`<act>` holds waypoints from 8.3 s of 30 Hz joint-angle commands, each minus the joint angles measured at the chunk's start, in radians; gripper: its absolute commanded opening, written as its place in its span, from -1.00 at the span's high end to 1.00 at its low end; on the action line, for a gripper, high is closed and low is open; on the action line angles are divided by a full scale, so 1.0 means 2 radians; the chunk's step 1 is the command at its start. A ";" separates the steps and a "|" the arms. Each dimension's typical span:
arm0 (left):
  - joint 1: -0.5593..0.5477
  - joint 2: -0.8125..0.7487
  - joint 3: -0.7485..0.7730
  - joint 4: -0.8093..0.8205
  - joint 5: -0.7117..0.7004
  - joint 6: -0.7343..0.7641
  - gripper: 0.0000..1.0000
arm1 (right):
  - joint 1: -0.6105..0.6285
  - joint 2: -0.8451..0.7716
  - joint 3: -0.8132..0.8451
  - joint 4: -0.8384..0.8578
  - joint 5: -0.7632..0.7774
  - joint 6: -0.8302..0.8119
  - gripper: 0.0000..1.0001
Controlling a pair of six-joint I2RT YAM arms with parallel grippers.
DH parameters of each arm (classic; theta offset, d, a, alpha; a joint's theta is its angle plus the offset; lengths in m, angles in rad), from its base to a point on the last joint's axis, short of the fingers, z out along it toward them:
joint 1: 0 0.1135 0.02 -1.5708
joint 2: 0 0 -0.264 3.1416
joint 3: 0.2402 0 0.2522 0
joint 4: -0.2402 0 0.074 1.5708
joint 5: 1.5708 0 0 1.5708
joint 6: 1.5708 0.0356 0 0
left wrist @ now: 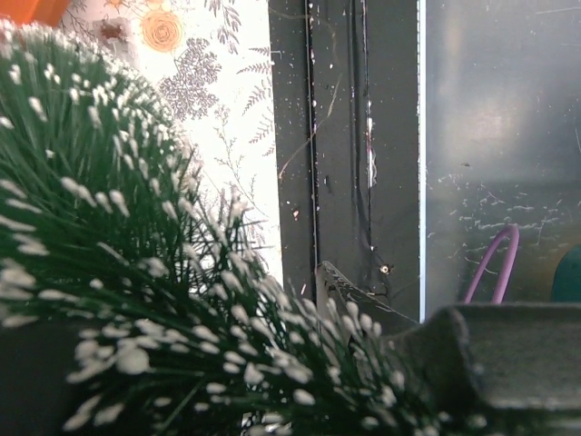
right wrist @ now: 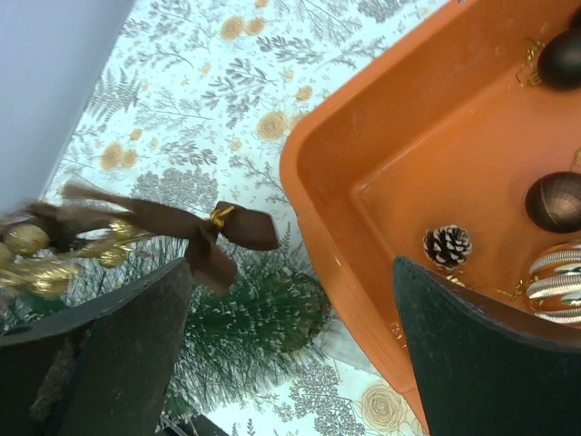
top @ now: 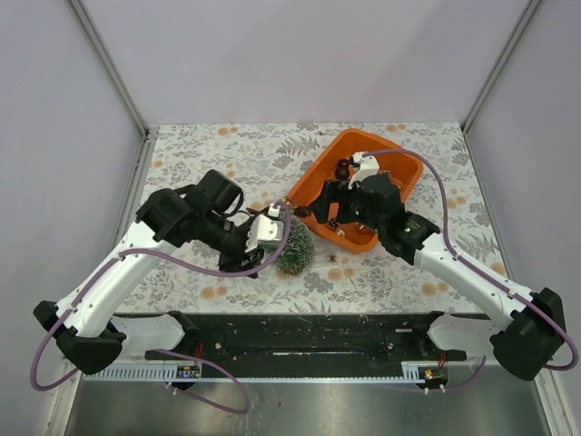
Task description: Decorate the small christmas tree
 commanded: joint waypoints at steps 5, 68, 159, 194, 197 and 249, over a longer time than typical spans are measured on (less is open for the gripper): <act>0.016 -0.029 -0.005 0.025 0.027 0.012 0.65 | 0.001 -0.098 -0.041 0.097 -0.099 -0.071 -0.99; 0.047 -0.147 -0.070 0.204 -0.190 -0.160 -0.98 | 0.032 -0.109 0.018 0.099 -0.206 -0.199 -0.99; 0.082 -0.290 -0.265 0.313 -0.193 -0.254 -0.98 | 0.075 -0.065 -0.042 0.168 -0.179 -0.158 -0.99; 0.084 -0.193 -0.218 0.441 -0.202 -0.431 -0.96 | 0.186 -0.001 -0.104 0.323 -0.064 -0.132 0.70; 0.083 -0.189 -0.220 0.447 -0.194 -0.434 -0.93 | 0.219 -0.002 -0.109 0.330 -0.011 -0.142 0.77; 0.083 -0.195 -0.219 0.379 0.069 -0.141 -0.64 | 0.033 0.053 0.362 -0.300 -0.489 -0.437 -0.99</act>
